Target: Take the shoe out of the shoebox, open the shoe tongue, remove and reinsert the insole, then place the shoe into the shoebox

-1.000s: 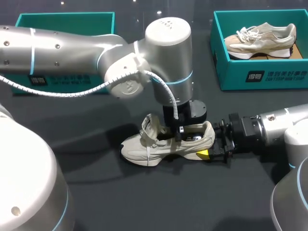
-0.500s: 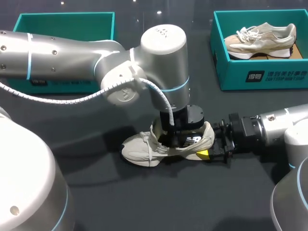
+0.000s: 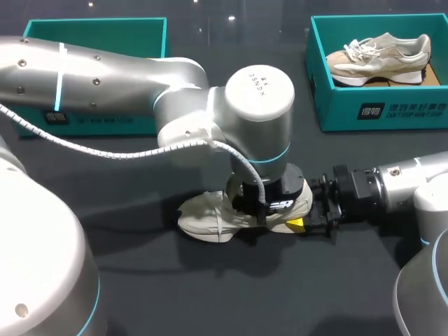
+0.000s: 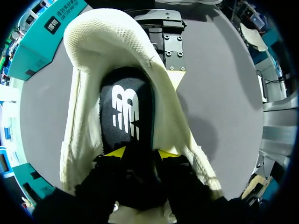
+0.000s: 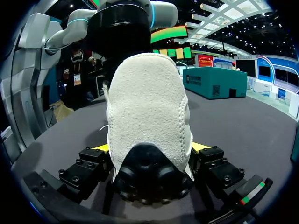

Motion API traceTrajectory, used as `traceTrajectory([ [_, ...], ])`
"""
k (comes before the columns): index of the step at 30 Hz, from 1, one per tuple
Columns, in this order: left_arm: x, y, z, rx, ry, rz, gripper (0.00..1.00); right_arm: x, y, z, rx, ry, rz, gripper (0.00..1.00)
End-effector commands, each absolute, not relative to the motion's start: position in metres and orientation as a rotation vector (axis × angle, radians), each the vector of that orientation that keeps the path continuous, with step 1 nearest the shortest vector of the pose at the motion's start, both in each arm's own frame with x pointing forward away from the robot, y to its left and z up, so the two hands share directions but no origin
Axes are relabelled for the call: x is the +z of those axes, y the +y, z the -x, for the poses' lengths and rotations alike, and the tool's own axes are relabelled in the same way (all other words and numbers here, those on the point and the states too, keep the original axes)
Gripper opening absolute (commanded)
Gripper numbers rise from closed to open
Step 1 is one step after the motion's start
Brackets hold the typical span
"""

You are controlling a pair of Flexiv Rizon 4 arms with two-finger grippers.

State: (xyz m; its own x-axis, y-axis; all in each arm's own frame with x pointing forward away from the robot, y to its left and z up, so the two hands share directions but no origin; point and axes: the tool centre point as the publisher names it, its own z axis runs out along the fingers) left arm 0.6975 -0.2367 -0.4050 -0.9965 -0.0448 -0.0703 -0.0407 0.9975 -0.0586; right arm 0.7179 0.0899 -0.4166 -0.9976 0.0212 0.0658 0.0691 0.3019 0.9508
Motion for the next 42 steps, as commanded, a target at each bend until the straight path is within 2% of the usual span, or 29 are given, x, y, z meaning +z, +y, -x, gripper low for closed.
traceTrajectory([
  [1,-0.416,-0.246,-0.706,-0.053,3.064,0.107,0.25,-0.416,0.09,-0.718,-1.828,-2.503,0.089,0.0],
  [3,-0.415,-0.244,-0.71,-0.054,3.067,0.13,0.16,-0.416,0.09,-0.718,-1.828,-2.503,0.089,0.0],
  [4,-0.415,-0.243,-0.712,-0.055,3.068,0.133,0.04,-0.416,0.09,-0.718,-1.828,-2.503,0.089,0.0],
  [5,-0.414,-0.243,-0.713,-0.055,3.067,0.141,0.0,-0.416,0.09,-0.718,-1.828,-2.503,0.089,0.0],
  [27,-0.391,-0.227,-0.712,-0.314,3.203,0.147,0.0,-0.416,0.09,-0.718,-1.828,-2.503,0.089,0.0],
  [42,-0.368,-0.213,-0.705,-0.669,3.227,0.108,0.0,-0.416,0.09,-0.718,-1.828,-2.503,0.089,0.0],
])
